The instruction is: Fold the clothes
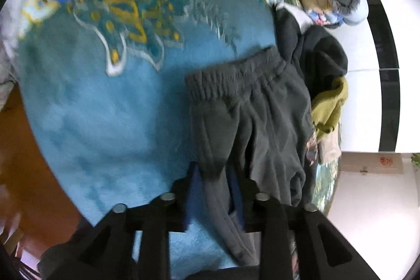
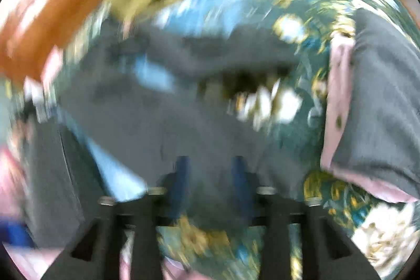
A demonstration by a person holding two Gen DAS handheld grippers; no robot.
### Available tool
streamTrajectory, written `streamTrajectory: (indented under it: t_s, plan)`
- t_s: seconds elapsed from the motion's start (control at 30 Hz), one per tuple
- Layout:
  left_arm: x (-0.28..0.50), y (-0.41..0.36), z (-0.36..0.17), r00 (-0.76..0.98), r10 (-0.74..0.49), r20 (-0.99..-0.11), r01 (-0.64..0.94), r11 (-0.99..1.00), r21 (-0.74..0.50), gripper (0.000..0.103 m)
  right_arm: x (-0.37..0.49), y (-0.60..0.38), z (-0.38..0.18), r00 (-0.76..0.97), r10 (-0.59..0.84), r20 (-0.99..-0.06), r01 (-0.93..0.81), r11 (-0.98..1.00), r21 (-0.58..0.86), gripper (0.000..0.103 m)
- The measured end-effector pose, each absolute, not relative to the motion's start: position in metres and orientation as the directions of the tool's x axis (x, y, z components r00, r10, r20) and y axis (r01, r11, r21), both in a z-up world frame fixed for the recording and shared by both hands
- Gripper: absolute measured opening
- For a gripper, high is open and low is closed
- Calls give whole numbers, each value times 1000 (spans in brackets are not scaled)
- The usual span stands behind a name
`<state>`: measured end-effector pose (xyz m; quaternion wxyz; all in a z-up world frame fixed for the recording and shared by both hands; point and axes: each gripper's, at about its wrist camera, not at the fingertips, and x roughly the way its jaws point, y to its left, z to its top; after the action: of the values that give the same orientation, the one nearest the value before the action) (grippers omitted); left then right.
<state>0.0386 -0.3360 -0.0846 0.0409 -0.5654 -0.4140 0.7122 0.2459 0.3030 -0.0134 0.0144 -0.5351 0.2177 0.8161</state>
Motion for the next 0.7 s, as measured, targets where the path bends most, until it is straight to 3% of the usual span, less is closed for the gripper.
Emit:
streamTrajectory:
  t_s: [0.17, 0.3, 0.63, 0.67, 0.7]
  plan:
    - [41, -344, -19, -476, 491, -730, 347, -658, -668, 52, 185, 358, -50, -538, -295, -790, -471, -671, 572, 63]
    - [38, -321, 22, -554, 499, -667, 272, -648, -711, 57, 163, 397, -95, -574, -290, -766, -624, -451, 639, 65]
    - [19, -214, 16, -451, 621, -641, 189, -636, -748, 59, 147, 422, -102, -683, -180, -708, -634, -336, 697, 68]
    - [17, -205, 12, -439, 627, -644, 191, -635, -749, 59, 147, 421, -99, -676, -176, -716, -636, -352, 687, 67]
    - [15, -196, 10, -430, 631, -646, 193, -634, -749, 59, 146, 420, -97, -669, -171, -723, -638, -367, 677, 52]
